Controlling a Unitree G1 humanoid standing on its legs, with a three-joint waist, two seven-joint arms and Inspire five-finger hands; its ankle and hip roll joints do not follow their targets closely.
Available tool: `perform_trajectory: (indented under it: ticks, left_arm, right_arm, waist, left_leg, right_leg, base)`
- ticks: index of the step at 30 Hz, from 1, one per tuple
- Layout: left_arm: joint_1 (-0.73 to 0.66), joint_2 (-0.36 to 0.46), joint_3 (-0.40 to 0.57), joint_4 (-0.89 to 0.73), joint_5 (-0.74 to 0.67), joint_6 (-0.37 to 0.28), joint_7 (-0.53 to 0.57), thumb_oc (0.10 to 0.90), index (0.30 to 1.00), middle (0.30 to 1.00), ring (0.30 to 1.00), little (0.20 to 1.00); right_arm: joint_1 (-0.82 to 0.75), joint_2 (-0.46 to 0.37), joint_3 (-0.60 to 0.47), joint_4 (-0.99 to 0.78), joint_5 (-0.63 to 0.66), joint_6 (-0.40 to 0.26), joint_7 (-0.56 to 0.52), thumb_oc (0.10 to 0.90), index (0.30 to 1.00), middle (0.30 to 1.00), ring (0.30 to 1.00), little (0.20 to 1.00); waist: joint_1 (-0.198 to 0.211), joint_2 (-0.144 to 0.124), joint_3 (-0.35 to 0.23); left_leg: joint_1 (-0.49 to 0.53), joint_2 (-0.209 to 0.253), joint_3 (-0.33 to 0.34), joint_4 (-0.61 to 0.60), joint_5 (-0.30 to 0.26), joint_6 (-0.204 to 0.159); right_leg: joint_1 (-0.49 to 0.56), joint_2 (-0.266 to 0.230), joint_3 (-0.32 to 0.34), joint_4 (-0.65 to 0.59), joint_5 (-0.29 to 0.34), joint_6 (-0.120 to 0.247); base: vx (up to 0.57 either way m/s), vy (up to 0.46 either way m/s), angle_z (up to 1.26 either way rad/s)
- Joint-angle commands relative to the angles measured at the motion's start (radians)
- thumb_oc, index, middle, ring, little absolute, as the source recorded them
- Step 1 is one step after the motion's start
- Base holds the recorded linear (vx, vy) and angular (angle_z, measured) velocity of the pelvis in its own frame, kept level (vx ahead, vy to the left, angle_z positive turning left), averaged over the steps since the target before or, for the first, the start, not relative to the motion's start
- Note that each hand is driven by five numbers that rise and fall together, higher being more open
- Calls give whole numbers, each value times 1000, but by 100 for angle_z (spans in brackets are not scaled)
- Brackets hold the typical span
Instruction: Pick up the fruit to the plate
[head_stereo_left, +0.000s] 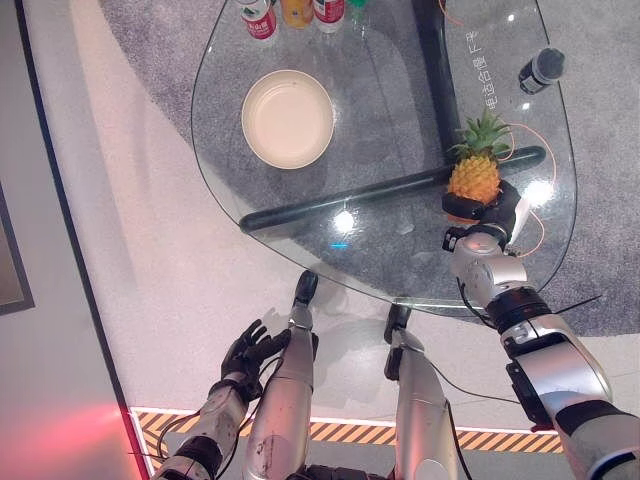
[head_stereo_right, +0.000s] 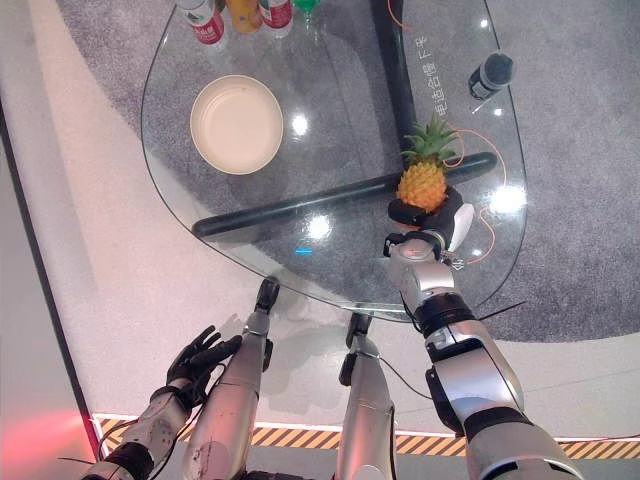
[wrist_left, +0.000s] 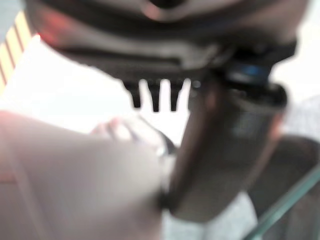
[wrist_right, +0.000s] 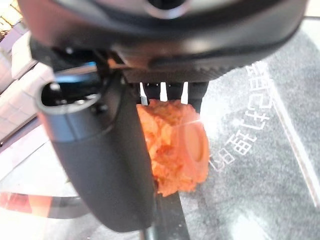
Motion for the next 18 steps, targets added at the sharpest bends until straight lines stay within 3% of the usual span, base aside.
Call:
perform_trajectory:
  ticks: [1, 8, 14, 18]
  left_arm:
    - [95, 28, -15, -104, -17, -58, 12, 800, 900, 900, 900, 900]
    - [125, 23, 46, -197, -54, -139, 3, 800, 900, 900, 900, 900]
    - [135, 23, 94, -269, -78, -197, 5, 800, 900, 900, 900, 900]
    - [126, 35, 123, -363, -133, -179, -45, 800, 900, 900, 900, 900]
  right_arm:
    - [75, -51, -20, -235, -40, -129, 14, 100, 300, 300, 300, 200]
    - [235, -29, -57, -597, -208, -120, 93, 100, 300, 300, 300, 200]
    - [305, -21, -55, -729, -284, -138, 215, 100, 300, 300, 300, 200]
    - [329, -39, -50, -819, -306, -136, 316, 100, 300, 300, 300, 200]
  waist:
    - [3, 14, -7]
    - [-31, 8, -7]
    - [-49, 7, -7]
    - [-56, 10, -7]
  left_leg:
    - [54, -130, 47, 32, -113, 122]
    - [115, -122, 54, 0, -107, 123]
    - [171, -116, 63, -24, -104, 121]
    - [207, -113, 68, -33, -97, 113]
  right_leg:
    - [41, 84, -57, -79, 82, -41]
    - [90, 91, -40, -95, 73, -46]
    - [142, 94, -23, -112, 65, -49]
    - [187, 92, -24, -124, 60, -54]
  base:
    - [-34, -71, -1]
    - [-36, -42, -2]
    - [-21, -32, -8]
    - [-19, -51, -2]
